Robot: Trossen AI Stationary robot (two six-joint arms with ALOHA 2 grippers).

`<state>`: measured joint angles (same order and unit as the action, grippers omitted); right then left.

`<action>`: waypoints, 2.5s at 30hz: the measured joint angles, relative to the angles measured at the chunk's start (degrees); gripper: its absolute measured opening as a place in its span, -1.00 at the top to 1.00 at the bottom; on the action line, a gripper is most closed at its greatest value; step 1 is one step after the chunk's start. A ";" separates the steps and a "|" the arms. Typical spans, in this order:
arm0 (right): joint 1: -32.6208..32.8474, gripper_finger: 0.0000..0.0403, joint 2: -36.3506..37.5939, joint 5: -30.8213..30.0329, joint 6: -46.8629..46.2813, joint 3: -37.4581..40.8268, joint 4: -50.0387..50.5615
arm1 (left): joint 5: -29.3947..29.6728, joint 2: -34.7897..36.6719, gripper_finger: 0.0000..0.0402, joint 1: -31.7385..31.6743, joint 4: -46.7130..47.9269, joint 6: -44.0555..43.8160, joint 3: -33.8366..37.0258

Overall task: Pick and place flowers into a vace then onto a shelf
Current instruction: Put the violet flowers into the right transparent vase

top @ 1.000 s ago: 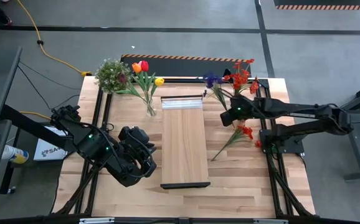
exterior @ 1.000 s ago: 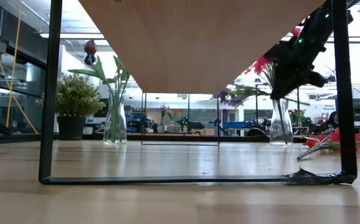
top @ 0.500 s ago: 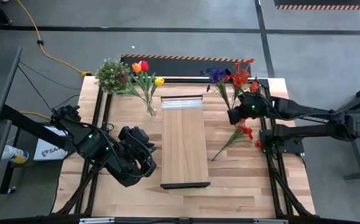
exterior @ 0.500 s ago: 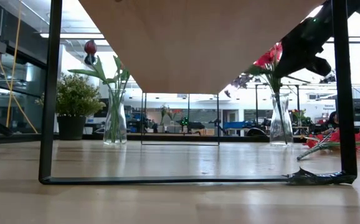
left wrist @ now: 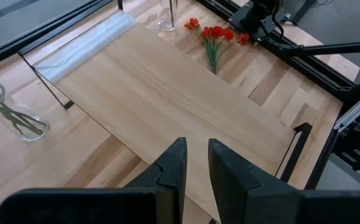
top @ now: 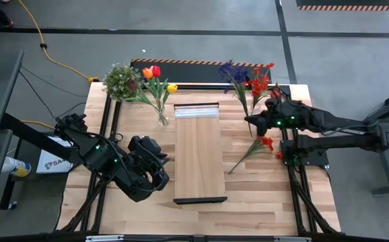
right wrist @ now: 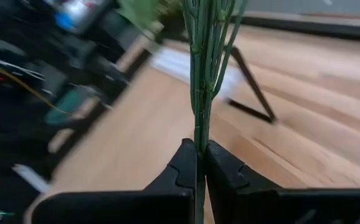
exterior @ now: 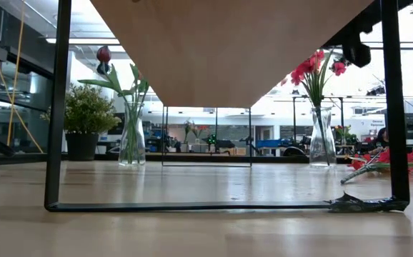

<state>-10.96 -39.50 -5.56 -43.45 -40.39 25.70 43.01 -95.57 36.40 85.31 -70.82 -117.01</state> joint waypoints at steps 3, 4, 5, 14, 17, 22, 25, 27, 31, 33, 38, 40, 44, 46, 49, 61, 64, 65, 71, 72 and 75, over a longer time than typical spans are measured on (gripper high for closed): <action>1.06 0.96 1.86 0.00 1.15 -0.06 -3.98 | 0.04 0.00 0.49 -0.01 -0.14 0.00 0.00; 1.33 0.96 2.41 -0.01 1.37 -0.06 -5.21 | 0.10 0.00 0.49 -0.02 -0.29 -0.01 0.00; 1.53 0.95 3.02 -0.10 1.47 -0.06 -6.34 | 0.15 0.00 0.49 -0.01 -0.39 -0.01 0.00; 2.07 0.96 9.48 -1.44 5.96 -0.06 -10.99 | 0.13 0.00 0.49 -0.02 -2.31 0.01 0.00; 2.07 0.95 12.28 -4.37 8.09 -0.06 -10.96 | 0.13 0.00 0.49 -0.02 -2.80 -0.01 0.00; 2.07 0.97 16.70 -9.95 13.10 -0.06 -10.93 | 0.11 0.00 0.49 0.00 -2.87 -0.01 0.00; 2.07 0.97 19.09 -12.69 15.89 -0.06 -10.28 | 0.11 0.00 0.49 -0.01 -2.89 -0.01 0.00; 2.07 0.96 20.46 -14.92 17.32 -0.06 -9.82 | 0.11 0.00 0.49 -0.01 -2.89 -0.01 0.00; 2.07 0.96 22.54 -20.22 19.90 -0.06 -7.46 | 0.11 0.00 0.49 0.00 -2.89 -0.01 0.00; 2.07 0.97 23.33 -23.16 21.47 -0.06 -6.31 | 0.11 0.00 0.49 0.00 -2.89 -0.01 0.00; 2.07 0.96 24.25 -32.58 23.23 -0.06 -4.23 | 0.08 0.00 0.49 0.00 -2.89 -0.01 0.00; 2.07 0.96 24.25 -35.95 24.35 -0.06 -3.86 | 0.08 0.00 0.49 -0.01 -2.89 0.00 0.00; 2.07 0.96 24.23 -42.42 27.07 -0.06 -3.59 | 0.08 -0.01 0.49 -0.01 -2.89 0.00 0.00; 2.07 0.97 24.23 -45.31 28.39 -0.06 -3.59 | 0.08 0.00 0.49 -0.01 -2.89 0.02 0.00; 2.07 0.97 24.23 -49.32 28.93 -0.06 -3.00 | 0.08 0.00 0.49 -0.02 -2.87 0.36 0.00; 2.07 0.96 24.21 -54.22 18.31 0.05 9.38 | 1.29 0.00 0.49 0.00 -2.85 1.59 0.00; 2.07 0.94 24.16 -54.47 14.64 0.05 12.93 | 1.29 -0.01 0.49 -0.02 -2.85 1.59 0.00; 2.07 0.94 24.09 -54.48 13.52 0.05 13.93 | 1.30 -0.02 0.49 -0.01 -2.85 1.58 0.00; 2.06 0.96 23.70 -54.63 10.22 2.37 14.19 | 1.33 -0.01 0.49 -0.01 -2.85 2.24 0.00; 2.05 0.96 23.70 -54.46 10.19 3.66 12.70 | 1.38 0.00 0.49 0.00 -2.85 2.47 0.00; 2.05 0.94 23.70 -54.30 9.06 8.42 7.04 | 1.39 -0.01 0.49 0.00 -2.87 2.92 0.00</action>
<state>-8.91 -15.80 -59.87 -34.39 -31.97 32.74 44.40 -95.58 36.40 82.43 -67.90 -117.01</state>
